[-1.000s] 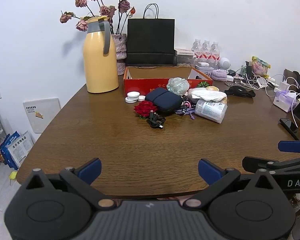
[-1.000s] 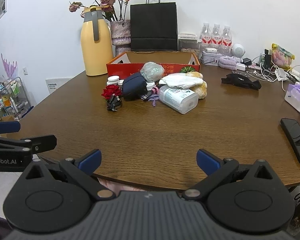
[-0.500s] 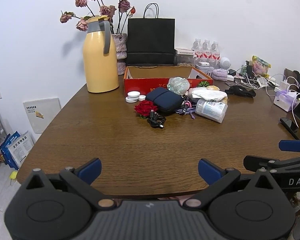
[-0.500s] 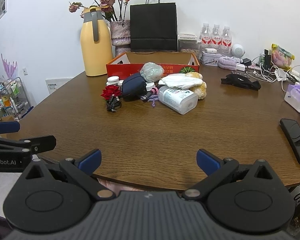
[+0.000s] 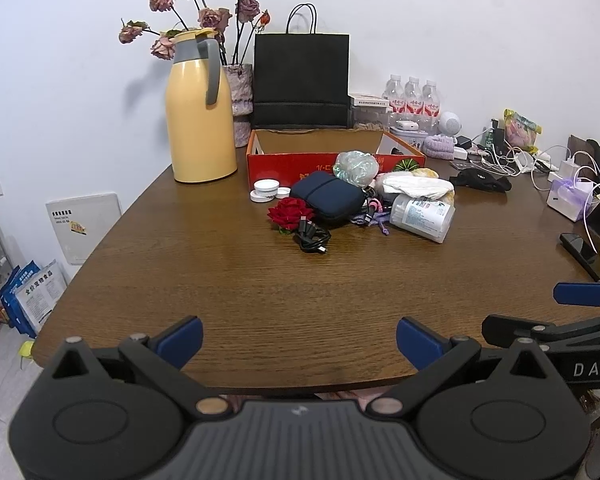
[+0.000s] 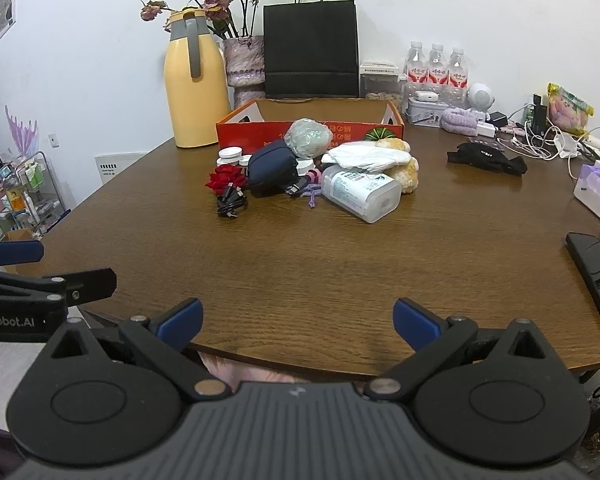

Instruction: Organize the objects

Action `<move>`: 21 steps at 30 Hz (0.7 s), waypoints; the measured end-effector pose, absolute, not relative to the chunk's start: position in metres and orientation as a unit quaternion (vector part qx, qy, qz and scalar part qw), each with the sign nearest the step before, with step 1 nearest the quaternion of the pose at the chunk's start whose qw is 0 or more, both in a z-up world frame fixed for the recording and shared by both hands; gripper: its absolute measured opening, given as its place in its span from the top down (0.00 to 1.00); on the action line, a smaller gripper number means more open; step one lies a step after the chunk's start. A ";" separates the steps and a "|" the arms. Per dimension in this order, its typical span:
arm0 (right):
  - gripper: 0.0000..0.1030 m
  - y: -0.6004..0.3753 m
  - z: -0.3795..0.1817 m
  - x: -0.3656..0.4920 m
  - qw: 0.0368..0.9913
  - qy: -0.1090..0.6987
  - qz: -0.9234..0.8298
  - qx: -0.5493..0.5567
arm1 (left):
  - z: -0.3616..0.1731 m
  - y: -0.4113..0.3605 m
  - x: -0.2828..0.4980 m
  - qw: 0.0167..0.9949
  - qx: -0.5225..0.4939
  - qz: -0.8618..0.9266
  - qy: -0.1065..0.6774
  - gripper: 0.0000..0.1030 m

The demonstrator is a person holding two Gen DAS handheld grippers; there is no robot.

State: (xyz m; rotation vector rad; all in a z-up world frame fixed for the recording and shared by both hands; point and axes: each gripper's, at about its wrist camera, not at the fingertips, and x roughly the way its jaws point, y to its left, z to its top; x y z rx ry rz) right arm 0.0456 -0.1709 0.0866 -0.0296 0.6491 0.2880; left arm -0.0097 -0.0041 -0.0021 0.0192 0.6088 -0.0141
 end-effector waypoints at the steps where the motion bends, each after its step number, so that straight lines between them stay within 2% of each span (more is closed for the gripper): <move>1: 0.00 -0.171 0.087 0.045 0.938 0.317 0.141 -0.015 | -0.002 -0.004 -0.010 0.954 0.010 -0.007 0.299 0.00; 21: 0.00 -0.169 0.087 0.044 0.937 0.316 0.146 -0.022 | -0.002 -0.005 -0.010 0.953 0.008 -0.005 0.302 0.00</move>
